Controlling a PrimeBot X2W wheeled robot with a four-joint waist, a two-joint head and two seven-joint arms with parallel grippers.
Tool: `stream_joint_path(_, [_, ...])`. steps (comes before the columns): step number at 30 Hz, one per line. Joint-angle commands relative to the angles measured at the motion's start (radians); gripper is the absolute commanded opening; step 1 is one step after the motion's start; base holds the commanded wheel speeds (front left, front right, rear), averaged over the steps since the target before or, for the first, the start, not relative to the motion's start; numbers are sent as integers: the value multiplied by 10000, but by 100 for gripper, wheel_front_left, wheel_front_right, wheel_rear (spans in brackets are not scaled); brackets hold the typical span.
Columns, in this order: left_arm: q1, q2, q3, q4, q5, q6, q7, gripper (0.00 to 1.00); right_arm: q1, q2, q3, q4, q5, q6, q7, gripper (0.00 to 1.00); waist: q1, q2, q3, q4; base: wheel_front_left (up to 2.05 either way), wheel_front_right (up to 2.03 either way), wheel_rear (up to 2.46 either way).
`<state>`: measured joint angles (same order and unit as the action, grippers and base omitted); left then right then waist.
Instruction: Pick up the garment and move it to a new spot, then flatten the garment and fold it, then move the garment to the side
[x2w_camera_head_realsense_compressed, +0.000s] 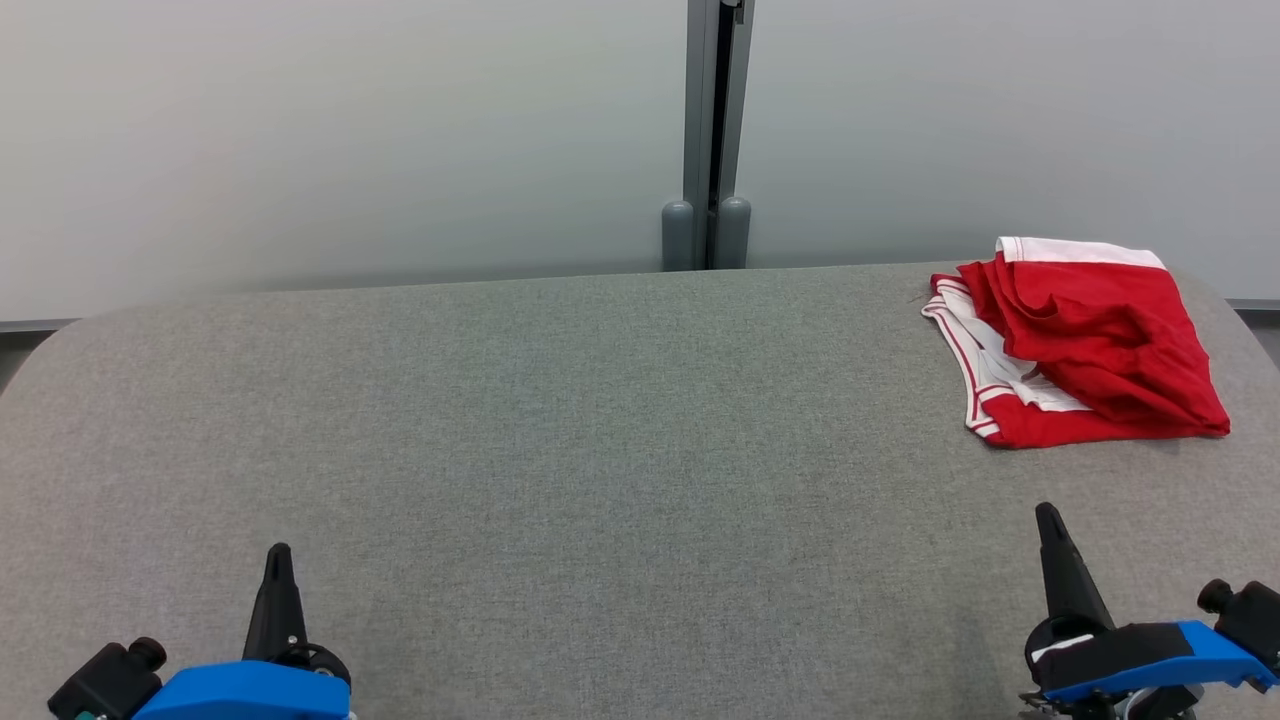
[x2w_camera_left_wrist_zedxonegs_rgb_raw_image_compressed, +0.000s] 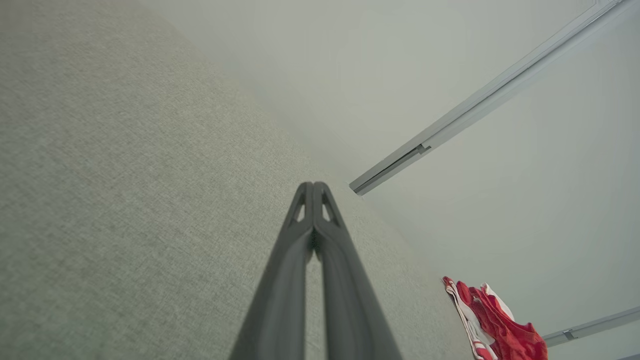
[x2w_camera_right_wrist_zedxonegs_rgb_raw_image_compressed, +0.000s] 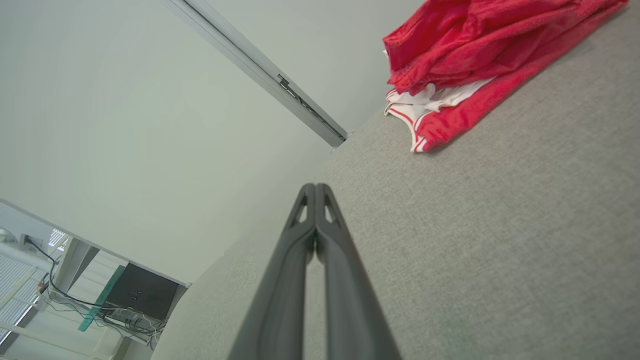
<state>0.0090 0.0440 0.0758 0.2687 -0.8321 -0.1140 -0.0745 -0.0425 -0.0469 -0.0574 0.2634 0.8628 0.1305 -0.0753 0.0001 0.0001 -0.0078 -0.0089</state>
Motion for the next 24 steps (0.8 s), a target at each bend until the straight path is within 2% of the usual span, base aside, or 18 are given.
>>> stream_joint_path(1, [-335, 61, 33, -143, -282, -59, 55, 0, -305, -37, -52, -155, 305, 3, 66, 0, -1, -1, 1, 2, 0, 0, 0])
stream_joint_path(24, [-673, 72, 177, -190, -3013, -117, 739, 0, -464, -43, -249, -180, 2918, 3, 742, 0, -1, -1, 32, 27, 0, 0, 0])
